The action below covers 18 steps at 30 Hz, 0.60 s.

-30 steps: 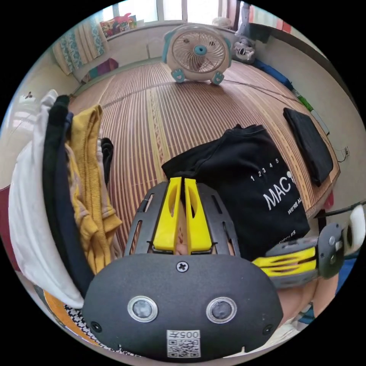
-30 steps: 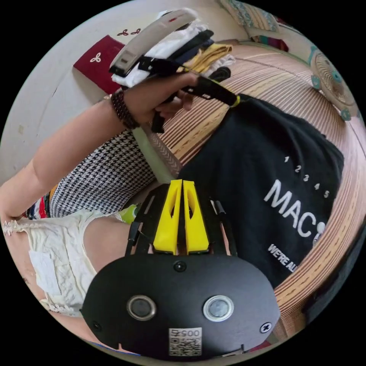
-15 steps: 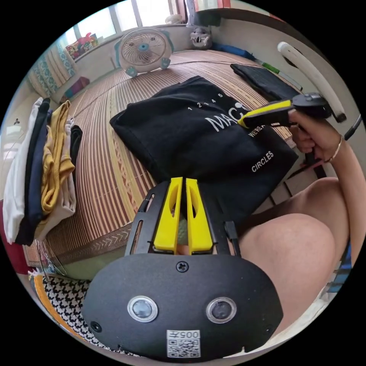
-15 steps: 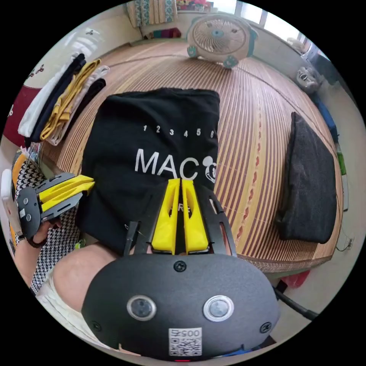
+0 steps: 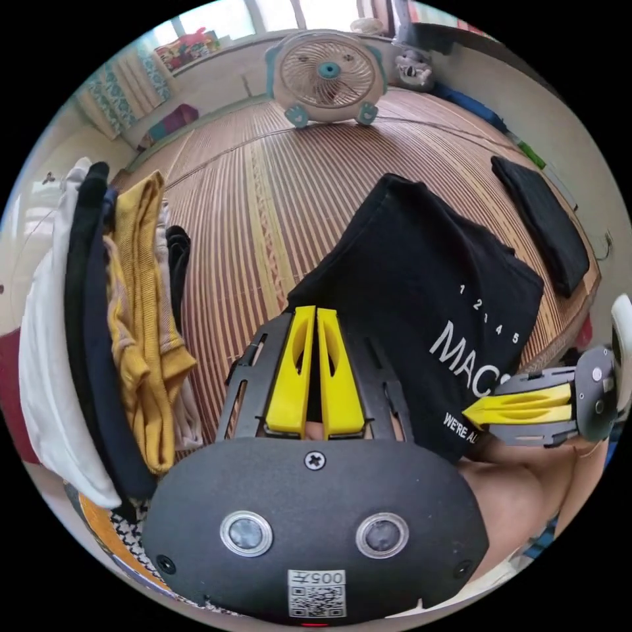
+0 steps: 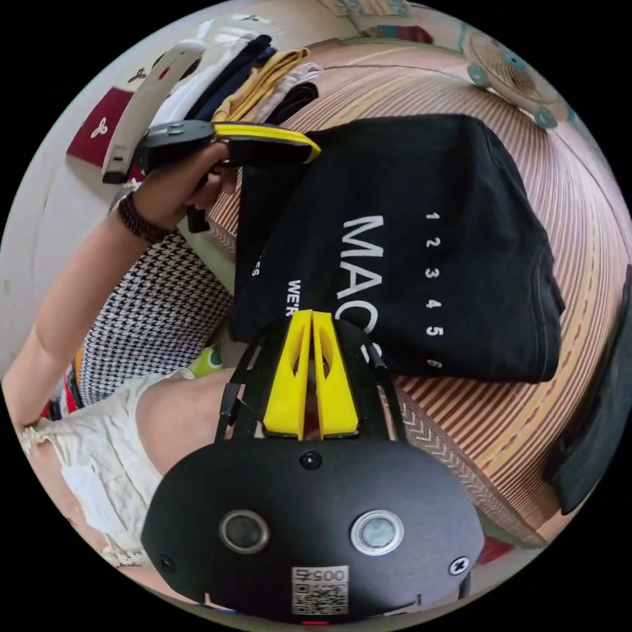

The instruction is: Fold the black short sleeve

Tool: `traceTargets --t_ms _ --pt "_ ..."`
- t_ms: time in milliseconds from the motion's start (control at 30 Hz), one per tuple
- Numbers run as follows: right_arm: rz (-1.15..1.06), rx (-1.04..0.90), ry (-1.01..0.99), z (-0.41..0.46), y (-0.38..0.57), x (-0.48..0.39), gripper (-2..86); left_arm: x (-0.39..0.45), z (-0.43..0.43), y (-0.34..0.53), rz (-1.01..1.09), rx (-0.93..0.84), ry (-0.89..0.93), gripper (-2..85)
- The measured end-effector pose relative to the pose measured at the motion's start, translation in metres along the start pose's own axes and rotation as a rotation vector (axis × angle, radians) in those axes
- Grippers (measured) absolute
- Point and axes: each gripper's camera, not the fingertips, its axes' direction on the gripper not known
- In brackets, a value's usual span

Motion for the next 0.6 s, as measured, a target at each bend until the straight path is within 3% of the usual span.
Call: traceTargets --t_ms 167,233,367,400,500,600 --pt "0.082 0.244 0.077 -0.046 0.021 0.012 -1.1 -0.012 -0.037 0.053 0.035 0.137 0.006 0.8" --pt "0.229 0.292 0.214 -0.058 0.031 0.027 -1.0 -0.018 -0.038 0.065 0.03 0.133 -0.005 1.8" --pt "0.471 0.115 0.256 -0.042 0.037 0.065 -1.1 -0.047 0.003 0.085 -0.065 -0.013 -0.044 3.6" --pt "0.494 0.101 0.238 -0.04 0.041 0.073 -1.2 -0.055 0.007 0.094 -0.075 0.024 -0.007 3.7" --pt "0.578 0.155 0.191 -0.048 0.056 0.08 -1.3 -0.069 -0.001 0.104 -0.143 0.027 -0.002 3.8" --pt "0.625 0.201 0.3 -0.059 0.068 0.075 -1.1 -0.071 -0.017 0.112 -0.086 0.075 -0.064 4.4"
